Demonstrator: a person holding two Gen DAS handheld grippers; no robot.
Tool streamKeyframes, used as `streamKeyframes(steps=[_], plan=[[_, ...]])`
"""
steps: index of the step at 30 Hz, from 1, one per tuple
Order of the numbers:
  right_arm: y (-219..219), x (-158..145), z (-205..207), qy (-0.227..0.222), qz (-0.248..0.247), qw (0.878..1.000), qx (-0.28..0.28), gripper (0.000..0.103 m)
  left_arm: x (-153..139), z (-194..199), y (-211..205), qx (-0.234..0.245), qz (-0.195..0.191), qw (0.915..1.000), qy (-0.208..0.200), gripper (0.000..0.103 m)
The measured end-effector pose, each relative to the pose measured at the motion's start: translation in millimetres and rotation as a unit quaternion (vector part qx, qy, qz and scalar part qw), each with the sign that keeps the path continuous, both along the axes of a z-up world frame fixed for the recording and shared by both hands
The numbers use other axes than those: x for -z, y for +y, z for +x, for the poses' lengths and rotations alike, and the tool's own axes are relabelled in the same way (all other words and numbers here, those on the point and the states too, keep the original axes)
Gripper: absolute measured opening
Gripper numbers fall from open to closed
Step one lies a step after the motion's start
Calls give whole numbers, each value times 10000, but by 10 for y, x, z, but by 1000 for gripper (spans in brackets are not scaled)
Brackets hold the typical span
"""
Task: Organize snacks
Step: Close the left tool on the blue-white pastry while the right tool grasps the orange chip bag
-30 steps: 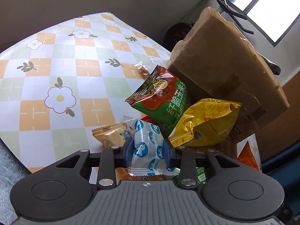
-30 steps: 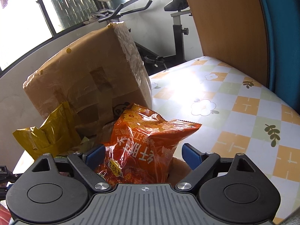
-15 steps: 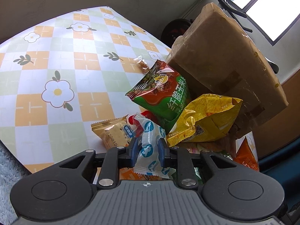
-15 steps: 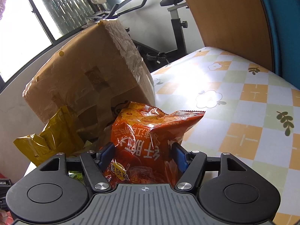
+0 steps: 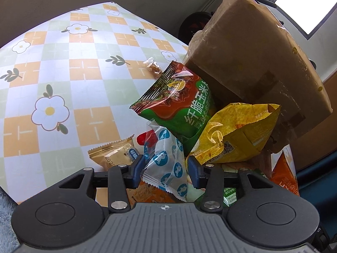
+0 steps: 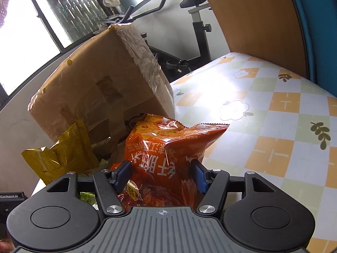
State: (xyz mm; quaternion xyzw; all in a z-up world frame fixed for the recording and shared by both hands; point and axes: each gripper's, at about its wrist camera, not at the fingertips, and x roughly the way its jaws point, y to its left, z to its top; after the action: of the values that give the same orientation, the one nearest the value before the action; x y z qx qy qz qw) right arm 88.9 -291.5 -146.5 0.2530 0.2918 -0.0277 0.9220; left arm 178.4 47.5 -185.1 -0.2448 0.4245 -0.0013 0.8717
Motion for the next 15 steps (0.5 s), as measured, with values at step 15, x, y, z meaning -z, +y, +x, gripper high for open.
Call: streamKeyframes(steps=[15], plan=[[-52, 10, -35, -117, 123, 9998, 38, 47, -26, -154, -14, 58, 158, 9995, -278, 27]])
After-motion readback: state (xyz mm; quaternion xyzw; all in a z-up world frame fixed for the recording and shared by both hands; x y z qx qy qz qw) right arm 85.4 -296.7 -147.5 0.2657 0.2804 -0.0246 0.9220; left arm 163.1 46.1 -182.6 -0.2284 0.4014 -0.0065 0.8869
